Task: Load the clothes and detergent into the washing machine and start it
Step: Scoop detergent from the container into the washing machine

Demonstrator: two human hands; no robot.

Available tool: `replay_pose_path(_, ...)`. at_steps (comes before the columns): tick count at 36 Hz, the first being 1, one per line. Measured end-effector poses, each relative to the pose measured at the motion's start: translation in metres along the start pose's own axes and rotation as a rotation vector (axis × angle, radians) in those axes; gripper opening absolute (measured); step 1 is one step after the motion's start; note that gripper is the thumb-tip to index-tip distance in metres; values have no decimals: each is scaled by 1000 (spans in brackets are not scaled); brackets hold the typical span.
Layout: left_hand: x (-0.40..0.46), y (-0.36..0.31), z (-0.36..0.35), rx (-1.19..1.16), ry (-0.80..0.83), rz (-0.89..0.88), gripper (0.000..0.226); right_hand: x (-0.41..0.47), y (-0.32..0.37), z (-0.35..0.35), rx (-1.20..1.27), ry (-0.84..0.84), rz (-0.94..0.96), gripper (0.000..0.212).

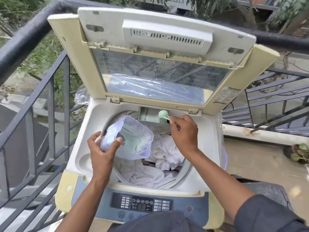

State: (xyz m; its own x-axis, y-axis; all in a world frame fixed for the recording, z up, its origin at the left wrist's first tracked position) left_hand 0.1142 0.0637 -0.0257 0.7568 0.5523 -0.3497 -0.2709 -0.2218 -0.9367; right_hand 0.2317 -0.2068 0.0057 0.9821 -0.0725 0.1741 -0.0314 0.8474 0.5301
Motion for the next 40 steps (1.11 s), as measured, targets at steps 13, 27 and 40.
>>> replay_pose_path(13, -7, 3, 2, -82, 97, 55, 53, -31, 47, 14, 358, 264, -13, 10)
replay_pose_path(27, -45, 5, -7, -262, 196, 159, 62, -77, 67, 29, 43, 123, 251, 24)
replay_pose_path(40, -76, -3, -47, -417, 238, 194, 78, -103, 4, 55, 414, 336, -307, 19)
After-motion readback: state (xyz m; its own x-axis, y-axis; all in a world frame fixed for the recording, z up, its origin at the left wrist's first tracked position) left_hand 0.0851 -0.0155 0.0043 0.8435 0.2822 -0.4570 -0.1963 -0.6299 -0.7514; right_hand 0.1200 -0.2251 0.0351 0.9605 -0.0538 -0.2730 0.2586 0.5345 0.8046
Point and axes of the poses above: each hand's wrist, its own x-axis towards the middle knuckle, its own z-axis out of the back of the hand, y = z × x, the point moved 4 cm from there along x, towards the middle knuckle, and after that the axes turned 12 degrees about -x, right-handed, at the moved point
